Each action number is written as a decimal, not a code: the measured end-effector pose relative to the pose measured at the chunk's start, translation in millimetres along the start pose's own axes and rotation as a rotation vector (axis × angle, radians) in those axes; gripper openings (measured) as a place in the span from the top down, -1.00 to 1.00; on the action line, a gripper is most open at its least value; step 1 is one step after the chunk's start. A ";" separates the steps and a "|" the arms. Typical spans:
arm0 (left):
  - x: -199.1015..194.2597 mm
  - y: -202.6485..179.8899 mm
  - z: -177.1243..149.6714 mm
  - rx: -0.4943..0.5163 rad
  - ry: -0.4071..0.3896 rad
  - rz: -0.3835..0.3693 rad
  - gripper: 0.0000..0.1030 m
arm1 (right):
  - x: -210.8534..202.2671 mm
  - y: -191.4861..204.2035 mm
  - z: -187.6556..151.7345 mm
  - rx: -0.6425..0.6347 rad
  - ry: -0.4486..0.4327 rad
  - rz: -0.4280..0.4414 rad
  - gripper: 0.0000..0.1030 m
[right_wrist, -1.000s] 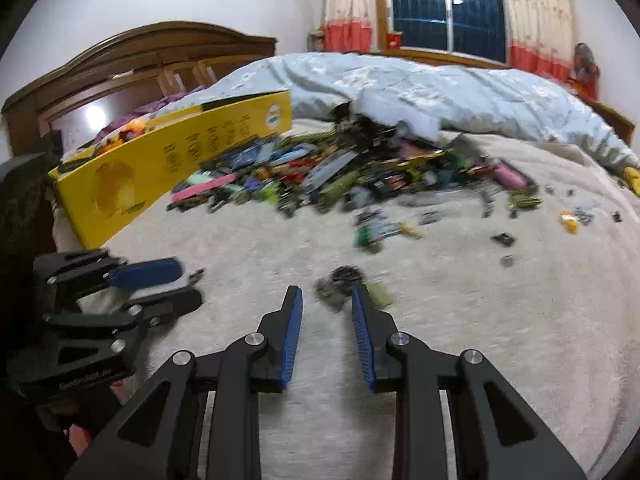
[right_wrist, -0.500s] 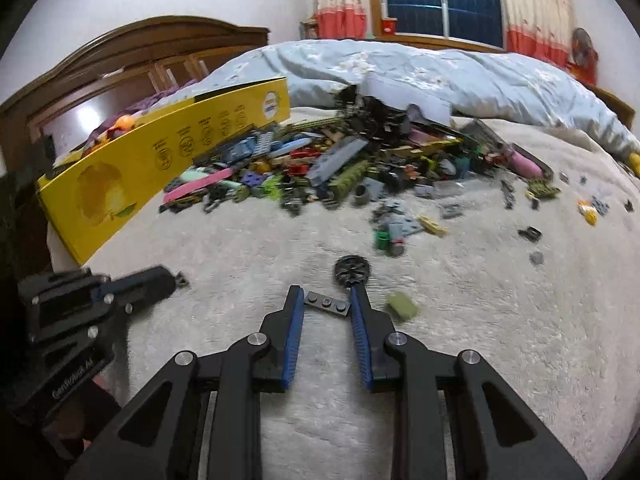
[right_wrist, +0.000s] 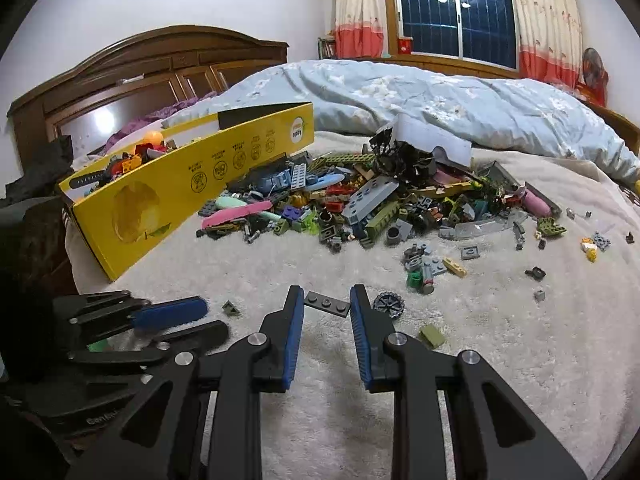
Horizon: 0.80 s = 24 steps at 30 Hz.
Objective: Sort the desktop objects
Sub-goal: 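Close the right gripper on a dark grey plate while the left grasps a small grey piece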
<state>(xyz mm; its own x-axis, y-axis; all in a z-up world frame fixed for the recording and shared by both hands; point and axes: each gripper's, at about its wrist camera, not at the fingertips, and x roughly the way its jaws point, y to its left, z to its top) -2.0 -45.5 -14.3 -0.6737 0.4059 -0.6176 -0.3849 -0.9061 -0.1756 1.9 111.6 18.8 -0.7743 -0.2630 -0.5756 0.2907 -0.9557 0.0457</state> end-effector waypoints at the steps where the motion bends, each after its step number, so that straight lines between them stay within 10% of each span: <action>1: 2.6 -2.3 0.9 0.004 -0.002 0.016 0.38 | 1.0 0.8 -1.0 -0.006 0.000 -0.002 0.55; 11: 16.8 -6.7 3.7 -0.035 -0.032 0.075 0.45 | 16.5 -11.8 -21.1 0.053 0.084 -0.005 0.54; 24: 23.8 -11.4 3.0 -0.082 -0.069 0.185 0.54 | 21.7 3.4 -41.8 0.087 -0.059 -0.161 0.36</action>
<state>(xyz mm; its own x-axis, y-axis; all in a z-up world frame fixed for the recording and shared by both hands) -15.5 -25.1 -24.8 -0.7709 0.2359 -0.5916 -0.1996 -0.9716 -0.1274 9.5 108.1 -27.6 -0.8392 -0.1104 -0.5324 0.1123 -0.9933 0.0290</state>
